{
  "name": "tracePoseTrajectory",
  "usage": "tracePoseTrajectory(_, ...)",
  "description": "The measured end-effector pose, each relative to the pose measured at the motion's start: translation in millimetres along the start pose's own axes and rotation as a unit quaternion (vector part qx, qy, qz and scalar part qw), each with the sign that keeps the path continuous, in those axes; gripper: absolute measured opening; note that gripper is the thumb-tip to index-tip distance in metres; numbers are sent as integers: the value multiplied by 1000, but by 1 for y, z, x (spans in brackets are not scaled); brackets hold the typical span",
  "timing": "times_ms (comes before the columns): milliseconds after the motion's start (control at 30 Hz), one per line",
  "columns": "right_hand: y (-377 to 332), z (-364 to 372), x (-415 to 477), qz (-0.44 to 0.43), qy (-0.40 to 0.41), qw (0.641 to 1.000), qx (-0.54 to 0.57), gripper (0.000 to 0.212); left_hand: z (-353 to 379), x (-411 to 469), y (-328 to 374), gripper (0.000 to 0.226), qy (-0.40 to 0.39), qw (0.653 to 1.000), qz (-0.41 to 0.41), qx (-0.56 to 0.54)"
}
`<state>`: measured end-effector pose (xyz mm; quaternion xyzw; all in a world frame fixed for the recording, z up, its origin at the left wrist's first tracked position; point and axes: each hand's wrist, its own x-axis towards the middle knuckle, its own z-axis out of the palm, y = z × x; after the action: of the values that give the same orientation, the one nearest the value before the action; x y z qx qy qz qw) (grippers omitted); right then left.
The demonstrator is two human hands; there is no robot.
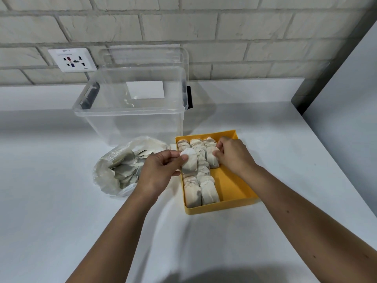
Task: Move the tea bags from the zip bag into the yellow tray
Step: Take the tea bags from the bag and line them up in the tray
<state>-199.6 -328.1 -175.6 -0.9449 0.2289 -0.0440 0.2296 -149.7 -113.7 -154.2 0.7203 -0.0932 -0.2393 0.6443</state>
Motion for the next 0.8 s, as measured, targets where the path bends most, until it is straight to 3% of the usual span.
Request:
tracePoseTrajectory(100, -8, -12, -12, -64, 66, 995, 25, 25, 2, 1, 0, 7, 5, 1000, -1, 2)
tracePoseTrajectory(167, -21, -22, -27, -140, 103, 979, 110, 21, 4, 1, 1, 9, 7, 1000, 1, 5)
tracePoseTrajectory(233, -31, -30, -39, -193, 69, 962, 179, 20, 7, 2, 3, 9, 4, 1000, 8, -2)
tracePoseTrajectory(300, -33, -33, -41, -215, 33, 962, 167, 22, 12, 3, 7, 17, -4, 1000, 22, -14)
tracePoseTrajectory(433, -28, -42, -35, -193, 27, 965, 173, 23, 24, 8, 17, 15, -14, 999, 39, -16)
tracePoseTrajectory(633, -22, -62, -33, -190, 56, 975, 104, 11, 32, 13, 20, 6, 4, 986, 107, 124)
tracePoseTrajectory(800, -12, -52, -30, -82, -60, 995, -8, 9, 15, 14, -4, 35, 87, 905, 204, 362)
